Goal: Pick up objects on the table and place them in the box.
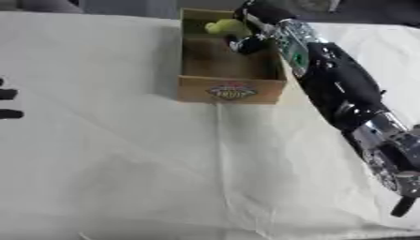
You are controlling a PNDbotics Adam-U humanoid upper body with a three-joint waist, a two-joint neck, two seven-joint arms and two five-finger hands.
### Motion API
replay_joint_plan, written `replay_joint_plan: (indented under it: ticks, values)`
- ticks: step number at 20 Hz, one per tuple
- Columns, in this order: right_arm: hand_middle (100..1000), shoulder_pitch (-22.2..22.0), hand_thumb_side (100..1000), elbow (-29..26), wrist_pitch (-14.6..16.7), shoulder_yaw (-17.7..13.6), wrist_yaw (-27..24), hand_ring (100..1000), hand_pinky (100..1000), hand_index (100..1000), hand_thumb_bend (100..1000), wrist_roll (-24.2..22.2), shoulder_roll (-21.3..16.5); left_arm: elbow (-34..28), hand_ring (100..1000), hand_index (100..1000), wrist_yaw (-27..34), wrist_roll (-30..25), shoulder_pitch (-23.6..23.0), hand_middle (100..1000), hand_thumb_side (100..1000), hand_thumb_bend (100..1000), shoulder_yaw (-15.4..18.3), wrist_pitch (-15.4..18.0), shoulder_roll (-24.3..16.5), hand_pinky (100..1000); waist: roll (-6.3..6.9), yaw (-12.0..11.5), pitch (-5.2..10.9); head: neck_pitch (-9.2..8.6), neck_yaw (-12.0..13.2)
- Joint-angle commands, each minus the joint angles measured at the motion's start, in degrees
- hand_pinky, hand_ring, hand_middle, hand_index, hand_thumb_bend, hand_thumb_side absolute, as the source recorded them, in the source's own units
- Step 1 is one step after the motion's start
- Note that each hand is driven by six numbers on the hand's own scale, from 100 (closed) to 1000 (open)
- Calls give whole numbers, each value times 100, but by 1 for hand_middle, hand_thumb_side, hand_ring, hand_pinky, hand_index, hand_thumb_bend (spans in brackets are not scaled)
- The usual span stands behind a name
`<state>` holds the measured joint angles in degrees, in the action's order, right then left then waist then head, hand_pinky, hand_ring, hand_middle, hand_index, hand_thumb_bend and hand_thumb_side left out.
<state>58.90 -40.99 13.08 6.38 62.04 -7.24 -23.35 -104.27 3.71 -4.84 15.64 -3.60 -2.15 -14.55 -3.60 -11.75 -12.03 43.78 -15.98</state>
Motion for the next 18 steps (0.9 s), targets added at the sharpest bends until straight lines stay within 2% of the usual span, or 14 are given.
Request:
replay_joint_plan:
  ticks: [1,3,4,6,7,12,18]
  values:
    - [746,83,458,-31,111,-54,150,771,642,820,394,-11,-86,-75,771,752,-11,-10,64,583,616,324,18,12,-18,631,46,17,92,24,-4]
    - [793,79,459,-39,194,-45,177,828,740,850,458,-71,-93,-73,771,752,-11,-10,58,583,615,324,19,12,-15,631,53,32,101,30,-3]
    - [822,79,439,-53,252,-35,174,861,799,875,453,-129,-100,-72,771,751,-11,-9,53,583,615,324,21,13,-16,631,56,42,107,32,-1]
    - [854,78,407,-105,375,-16,127,896,850,901,446,-281,-122,-67,771,751,-12,-3,41,583,615,325,27,12,-16,631,60,56,121,33,8]
    - [866,80,438,-142,435,-9,91,912,866,911,445,-369,-139,-64,771,751,-12,0,35,583,615,324,30,12,-17,631,61,64,129,34,14]
    - [852,61,377,-531,556,-53,-263,896,840,909,446,-600,-322,-55,770,751,-9,17,2,583,614,326,48,11,-24,630,69,149,170,34,53]
    - [814,-105,329,-970,468,-267,-805,852,764,895,450,-260,-692,-40,770,751,-15,50,-48,583,615,327,82,12,-36,630,64,293,205,34,132]
